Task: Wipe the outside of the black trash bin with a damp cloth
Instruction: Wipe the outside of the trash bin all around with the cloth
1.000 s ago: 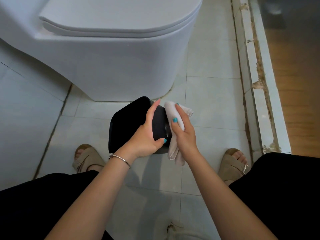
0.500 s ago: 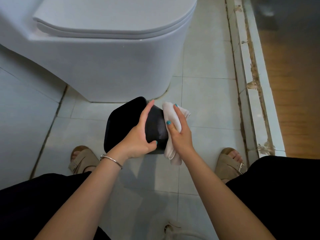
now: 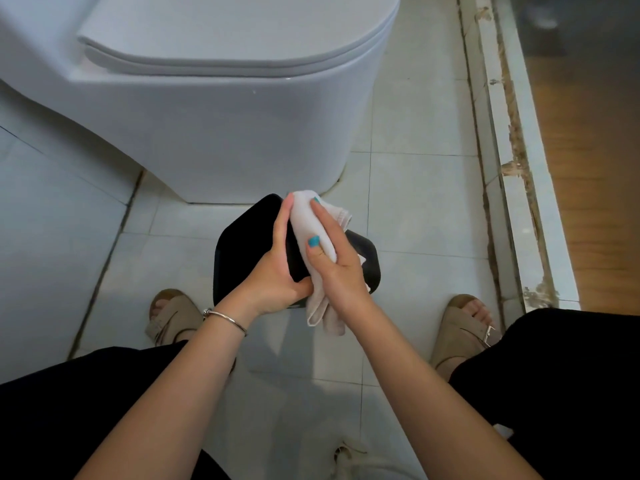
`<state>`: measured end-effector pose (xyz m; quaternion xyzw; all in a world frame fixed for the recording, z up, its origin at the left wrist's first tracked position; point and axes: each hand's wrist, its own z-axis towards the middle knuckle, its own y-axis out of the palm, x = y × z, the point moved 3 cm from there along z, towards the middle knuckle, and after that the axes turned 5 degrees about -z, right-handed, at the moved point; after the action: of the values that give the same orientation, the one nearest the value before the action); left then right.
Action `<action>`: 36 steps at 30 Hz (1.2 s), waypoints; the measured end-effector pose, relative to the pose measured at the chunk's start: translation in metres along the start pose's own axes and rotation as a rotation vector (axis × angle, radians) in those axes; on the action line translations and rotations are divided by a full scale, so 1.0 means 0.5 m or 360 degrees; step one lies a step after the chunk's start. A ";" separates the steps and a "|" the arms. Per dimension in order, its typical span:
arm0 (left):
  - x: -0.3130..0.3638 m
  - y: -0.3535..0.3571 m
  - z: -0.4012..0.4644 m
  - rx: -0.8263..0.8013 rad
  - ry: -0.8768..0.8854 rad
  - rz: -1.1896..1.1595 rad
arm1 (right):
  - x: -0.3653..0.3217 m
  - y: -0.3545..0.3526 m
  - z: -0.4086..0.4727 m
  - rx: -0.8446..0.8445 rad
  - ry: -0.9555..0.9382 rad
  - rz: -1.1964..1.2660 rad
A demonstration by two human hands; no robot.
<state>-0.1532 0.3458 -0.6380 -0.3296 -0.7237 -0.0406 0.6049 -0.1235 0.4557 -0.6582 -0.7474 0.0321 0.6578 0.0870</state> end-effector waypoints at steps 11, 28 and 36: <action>0.009 -0.008 -0.021 0.0074 -0.0046 0.0165 | 0.158 -0.110 0.036 0.0323 0.0476 -0.0448; -0.037 -0.019 -0.012 0.0108 -0.0076 0.0049 | 0.002 0.009 0.014 0.0003 -0.0066 -0.0539; -0.051 -0.010 0.002 0.0065 -0.0151 0.0259 | 0.049 -0.036 0.055 0.0271 0.0464 -0.0139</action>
<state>-0.1556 0.3314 -0.6598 -0.3765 -0.7229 0.0392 0.5780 -0.1440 0.4797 -0.6839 -0.8254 0.0675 0.5330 0.1731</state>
